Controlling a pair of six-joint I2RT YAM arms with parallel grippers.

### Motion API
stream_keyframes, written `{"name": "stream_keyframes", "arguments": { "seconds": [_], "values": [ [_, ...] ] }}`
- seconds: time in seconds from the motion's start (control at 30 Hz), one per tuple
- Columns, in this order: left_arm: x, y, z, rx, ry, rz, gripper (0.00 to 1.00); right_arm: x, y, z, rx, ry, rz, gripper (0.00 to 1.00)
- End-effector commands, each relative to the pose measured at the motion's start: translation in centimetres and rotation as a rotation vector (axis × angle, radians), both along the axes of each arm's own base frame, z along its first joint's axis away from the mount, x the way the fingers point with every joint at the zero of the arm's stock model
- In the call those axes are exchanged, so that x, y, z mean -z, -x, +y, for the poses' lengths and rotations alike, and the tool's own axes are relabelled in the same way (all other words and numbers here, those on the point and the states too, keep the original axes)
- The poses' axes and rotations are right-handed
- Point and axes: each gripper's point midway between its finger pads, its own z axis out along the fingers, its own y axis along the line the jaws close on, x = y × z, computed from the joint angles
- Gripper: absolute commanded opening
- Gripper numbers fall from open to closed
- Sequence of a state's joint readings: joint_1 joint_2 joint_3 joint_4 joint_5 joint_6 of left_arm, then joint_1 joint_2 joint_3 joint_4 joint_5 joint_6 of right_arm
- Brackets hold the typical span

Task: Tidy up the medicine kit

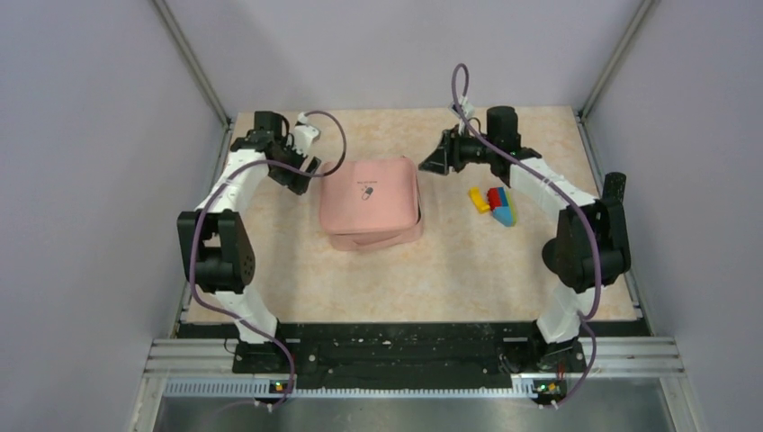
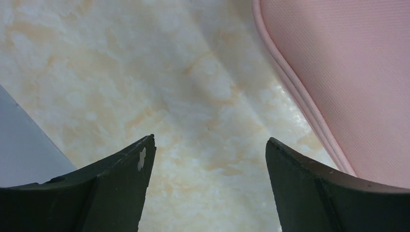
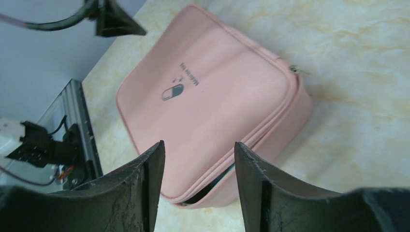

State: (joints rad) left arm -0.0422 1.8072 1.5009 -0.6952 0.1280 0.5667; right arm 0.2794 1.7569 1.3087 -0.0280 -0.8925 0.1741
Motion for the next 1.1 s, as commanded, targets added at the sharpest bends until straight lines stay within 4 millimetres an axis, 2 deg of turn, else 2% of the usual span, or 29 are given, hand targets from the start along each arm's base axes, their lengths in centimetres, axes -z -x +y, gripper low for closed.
{"name": "stream_keyframes", "arguments": {
  "seconds": [0.0,0.13,0.2,0.33,0.43,0.5,0.6,0.7,0.8,0.97,1.07],
  "values": [
    [-3.4,4.2,-2.6,-0.028,0.174,0.055,0.88,1.5,-3.6,-0.6,0.137,0.028,0.043,0.57],
    [-2.8,7.8,-4.6,-0.002,0.281,0.213,0.87,4.2,-3.4,-0.1,0.134,0.037,0.126,0.61],
    [-2.1,9.0,-5.0,-0.014,0.310,0.263,0.86,5.2,-3.0,-0.1,0.132,0.045,0.151,0.61],
    [-1.2,10.5,-5.6,-0.037,0.364,0.332,0.85,5.4,-2.3,0.0,0.115,0.025,0.153,0.62],
    [-1.8,11.3,-7.7,-0.051,0.548,0.421,0.86,5.8,-1.5,0.1,0.096,0.014,0.176,0.62],
    [-1.7,11.4,-8.0,-0.113,0.661,0.488,0.85,6.2,-0.9,0.1,0.086,0.011,0.190,0.63],
    [-2.0,11.7,-9.7,-0.134,0.834,0.594,0.82,6.4,-0.1,0.3,0.071,-0.001,0.205,0.63],
    [-3.1,11.8,-11.0,-0.101,0.950,0.647,0.74,6.4,0.7,0.6,0.046,-0.013,0.215,0.63],
    [-4.9,11.7,-11.6,-0.041,1.008,0.640,0.66,6.3,1.6,0.9,0.009,-0.030,0.220,0.63],
    [-7.6,12.0,-11.5,0.005,1.143,0.633,0.52,6.2,2.2,1.0,-0.012,-0.046,0.219,0.63],
    [-7.2,12.2,-11.0,-0.011,1.139,0.630,0.52,5.9,2.5,1.2,-0.040,-0.065,0.214,0.63]
  ]
}}
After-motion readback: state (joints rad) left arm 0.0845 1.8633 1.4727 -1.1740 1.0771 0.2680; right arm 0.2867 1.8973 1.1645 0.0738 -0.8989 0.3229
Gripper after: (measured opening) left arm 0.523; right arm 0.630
